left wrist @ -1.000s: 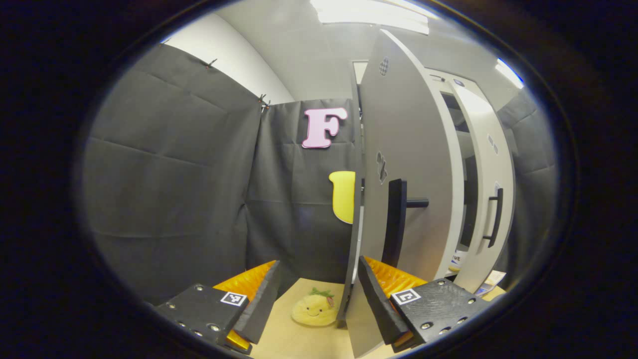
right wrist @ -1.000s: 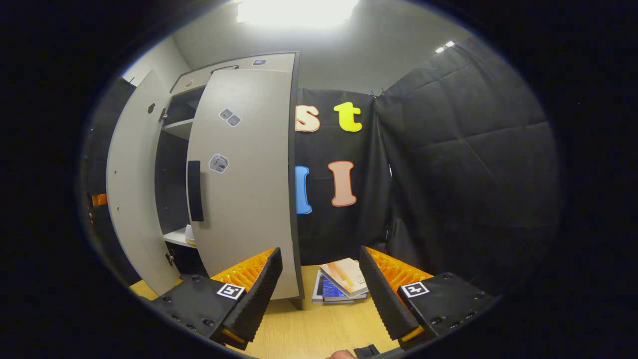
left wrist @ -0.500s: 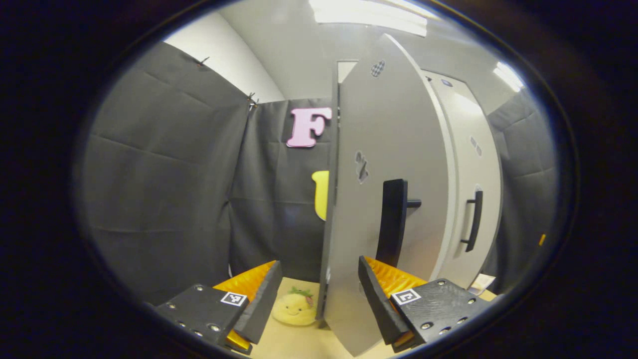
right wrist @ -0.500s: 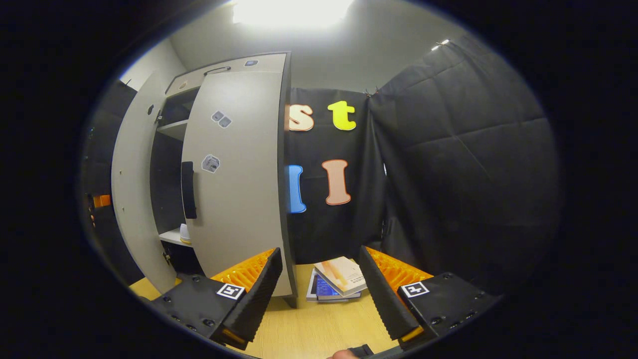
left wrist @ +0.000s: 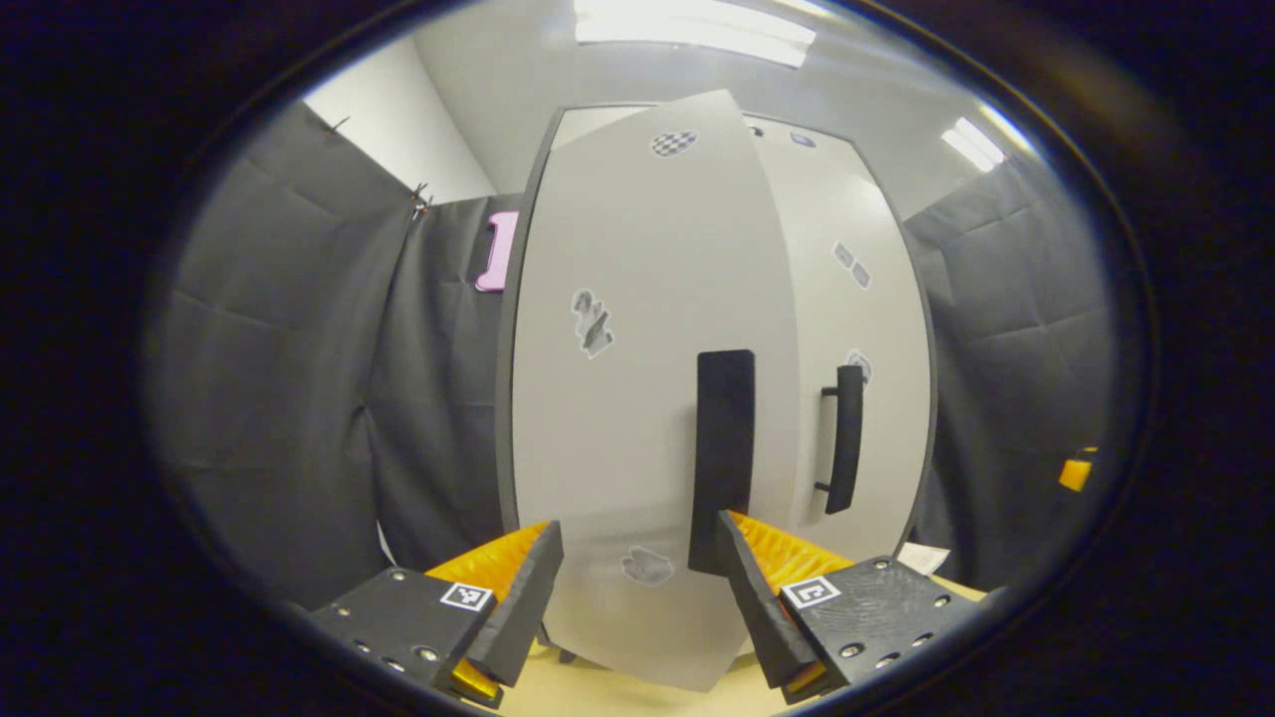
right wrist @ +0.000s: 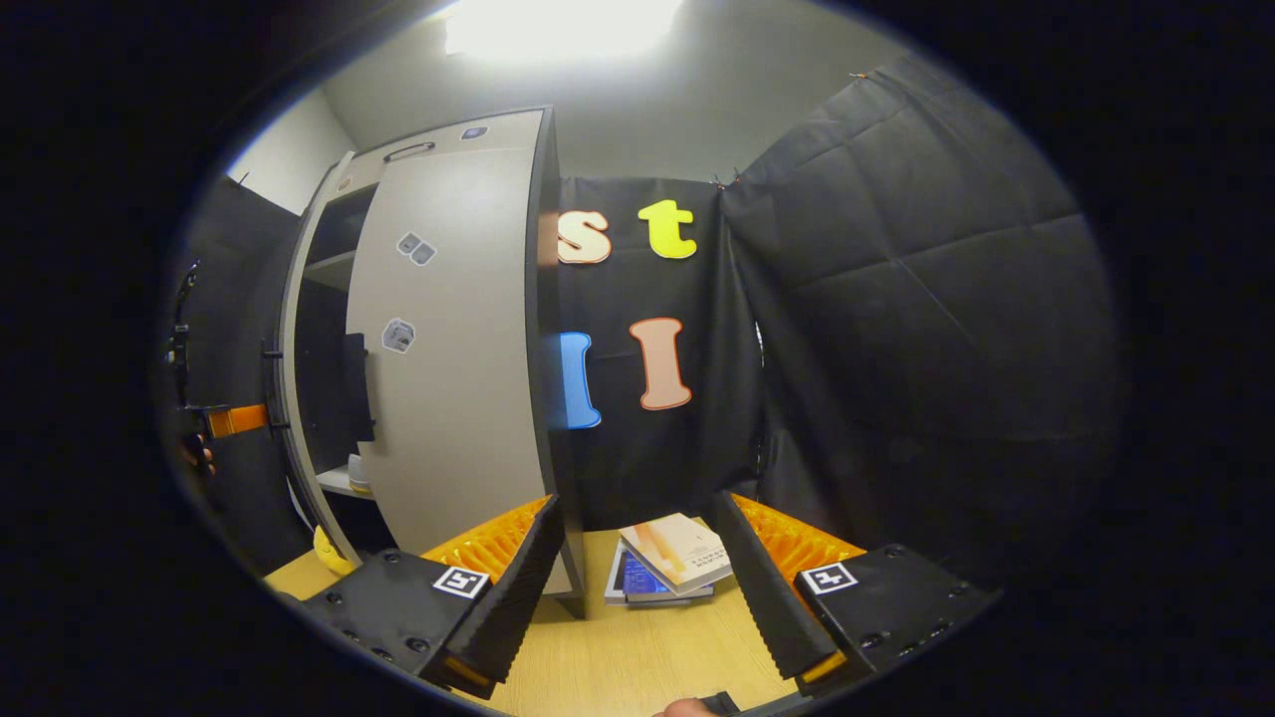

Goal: Grab one shoe with the right hand and put it into the shoe cabinet, grab the other shoe with the left hand and put it into the shoe cabinet; then close the right door with the right hand and the left door with the left hand.

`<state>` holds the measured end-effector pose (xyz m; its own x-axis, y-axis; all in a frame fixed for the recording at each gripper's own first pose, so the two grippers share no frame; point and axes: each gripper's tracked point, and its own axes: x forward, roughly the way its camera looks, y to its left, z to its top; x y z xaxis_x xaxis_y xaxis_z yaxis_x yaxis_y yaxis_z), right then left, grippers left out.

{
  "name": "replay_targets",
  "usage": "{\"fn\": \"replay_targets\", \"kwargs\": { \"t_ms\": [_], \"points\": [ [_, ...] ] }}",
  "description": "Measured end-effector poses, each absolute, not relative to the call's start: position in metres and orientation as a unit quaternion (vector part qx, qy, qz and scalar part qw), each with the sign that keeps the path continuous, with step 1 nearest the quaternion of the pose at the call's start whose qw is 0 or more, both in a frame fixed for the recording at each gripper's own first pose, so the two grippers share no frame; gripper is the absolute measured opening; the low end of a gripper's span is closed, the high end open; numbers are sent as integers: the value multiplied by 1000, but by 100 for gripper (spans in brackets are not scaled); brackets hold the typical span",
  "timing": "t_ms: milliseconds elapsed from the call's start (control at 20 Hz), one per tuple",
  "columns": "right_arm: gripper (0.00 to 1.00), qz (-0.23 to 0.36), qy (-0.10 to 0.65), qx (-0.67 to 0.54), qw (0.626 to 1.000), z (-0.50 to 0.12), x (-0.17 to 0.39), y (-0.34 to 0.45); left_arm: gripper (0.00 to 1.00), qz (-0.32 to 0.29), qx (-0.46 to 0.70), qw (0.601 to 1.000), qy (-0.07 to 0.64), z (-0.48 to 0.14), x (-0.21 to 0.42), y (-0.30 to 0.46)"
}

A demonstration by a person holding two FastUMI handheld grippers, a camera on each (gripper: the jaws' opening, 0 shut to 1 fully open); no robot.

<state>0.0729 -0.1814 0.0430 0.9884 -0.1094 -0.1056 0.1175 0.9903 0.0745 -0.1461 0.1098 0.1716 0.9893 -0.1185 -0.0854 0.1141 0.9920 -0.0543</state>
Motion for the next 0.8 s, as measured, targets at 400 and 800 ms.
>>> {"fn": "replay_targets", "kwargs": {
  "t_ms": [400, 800],
  "points": [
    [98, 25, 55, 46, 997, 40, 95, -134, 89, -25, -14, 999, 46, 183, -153, 116],
    [98, 34, 33, 29, 998, 71, 57, -89, 89, -21, -6, 999, 35, 194, -184, 143]
  ]
}}
